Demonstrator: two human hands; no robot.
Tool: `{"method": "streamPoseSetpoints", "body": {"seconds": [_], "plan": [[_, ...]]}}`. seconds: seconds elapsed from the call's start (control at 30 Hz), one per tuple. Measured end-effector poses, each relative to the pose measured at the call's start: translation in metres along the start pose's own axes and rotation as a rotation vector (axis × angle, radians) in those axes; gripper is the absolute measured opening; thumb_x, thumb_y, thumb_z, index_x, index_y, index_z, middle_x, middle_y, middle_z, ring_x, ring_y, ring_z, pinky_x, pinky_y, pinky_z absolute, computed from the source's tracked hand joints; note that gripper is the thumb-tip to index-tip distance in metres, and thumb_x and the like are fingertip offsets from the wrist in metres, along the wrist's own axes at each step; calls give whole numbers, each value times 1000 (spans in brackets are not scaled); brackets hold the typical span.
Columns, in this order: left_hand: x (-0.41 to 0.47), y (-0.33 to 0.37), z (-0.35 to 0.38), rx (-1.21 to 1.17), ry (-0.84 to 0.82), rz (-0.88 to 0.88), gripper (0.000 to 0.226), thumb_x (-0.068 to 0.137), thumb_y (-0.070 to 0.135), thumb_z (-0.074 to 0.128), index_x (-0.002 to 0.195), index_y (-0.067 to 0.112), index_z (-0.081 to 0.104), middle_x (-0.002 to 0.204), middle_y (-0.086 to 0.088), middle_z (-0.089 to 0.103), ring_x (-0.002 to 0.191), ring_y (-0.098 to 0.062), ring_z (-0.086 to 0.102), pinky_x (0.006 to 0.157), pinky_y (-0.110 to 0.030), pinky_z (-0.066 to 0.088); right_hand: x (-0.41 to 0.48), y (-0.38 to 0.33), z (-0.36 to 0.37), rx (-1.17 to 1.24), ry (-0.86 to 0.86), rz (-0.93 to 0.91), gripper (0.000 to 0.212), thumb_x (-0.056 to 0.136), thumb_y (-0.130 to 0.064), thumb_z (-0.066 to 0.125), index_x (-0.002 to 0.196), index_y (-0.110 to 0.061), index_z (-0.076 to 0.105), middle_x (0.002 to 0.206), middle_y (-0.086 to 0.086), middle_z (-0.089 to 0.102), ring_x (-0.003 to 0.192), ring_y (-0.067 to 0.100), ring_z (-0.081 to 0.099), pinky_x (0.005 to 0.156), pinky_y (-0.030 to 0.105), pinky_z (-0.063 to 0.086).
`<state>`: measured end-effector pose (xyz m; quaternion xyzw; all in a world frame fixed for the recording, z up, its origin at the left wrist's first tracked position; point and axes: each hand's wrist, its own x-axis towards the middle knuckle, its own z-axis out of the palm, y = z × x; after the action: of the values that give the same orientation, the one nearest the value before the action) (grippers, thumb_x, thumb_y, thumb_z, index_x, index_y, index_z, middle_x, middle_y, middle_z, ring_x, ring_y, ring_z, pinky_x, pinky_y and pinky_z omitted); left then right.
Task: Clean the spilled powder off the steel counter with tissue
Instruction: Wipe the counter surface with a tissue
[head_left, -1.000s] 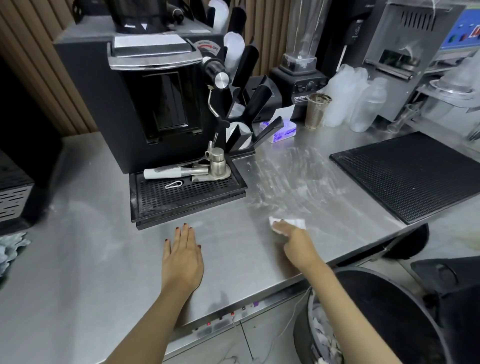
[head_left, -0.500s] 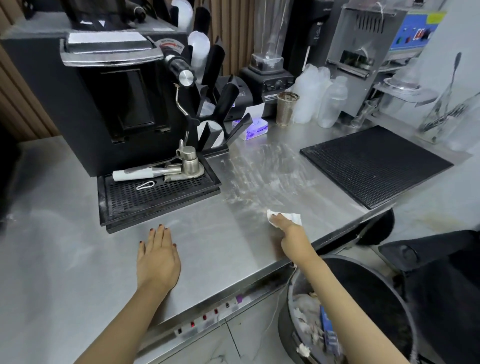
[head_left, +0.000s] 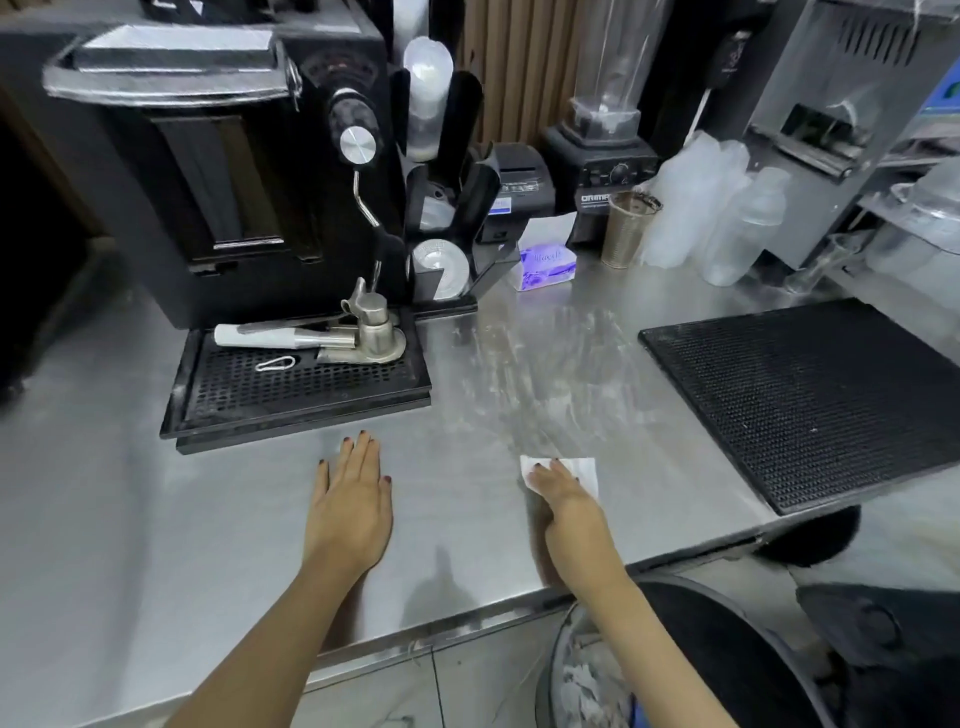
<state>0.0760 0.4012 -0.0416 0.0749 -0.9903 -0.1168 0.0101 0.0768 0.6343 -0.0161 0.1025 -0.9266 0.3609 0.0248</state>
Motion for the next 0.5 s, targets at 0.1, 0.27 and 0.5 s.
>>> {"method": "streamPoseSetpoints", "body": {"seconds": [0.1,0.27,0.5], "plan": [[2,2,-2,-29,21,-64,52,98,26,19,147,10,10,157,-2,4,144,-17,0,118,-36,3,12,-20,26,33,-74,-136,57,79,22,34,130,0,46,144,12,35,139,23,23,106,0,1],[4,5,-3,-24,8,-121,52,98,26,18,147,10,5,157,-2,-1,144,-16,-3,118,-35,1,60,-39,87,-43,-235,-266,61,85,-8,5,138,-3,35,148,14,33,141,26,22,113,22,1],[3,4,-4,6,11,-132,52,98,26,18,147,12,5,157,1,-2,144,-13,-5,118,-33,-1,125,-1,57,-48,-103,-115,51,88,10,35,135,-7,42,146,8,39,137,19,30,111,18,12]]}}
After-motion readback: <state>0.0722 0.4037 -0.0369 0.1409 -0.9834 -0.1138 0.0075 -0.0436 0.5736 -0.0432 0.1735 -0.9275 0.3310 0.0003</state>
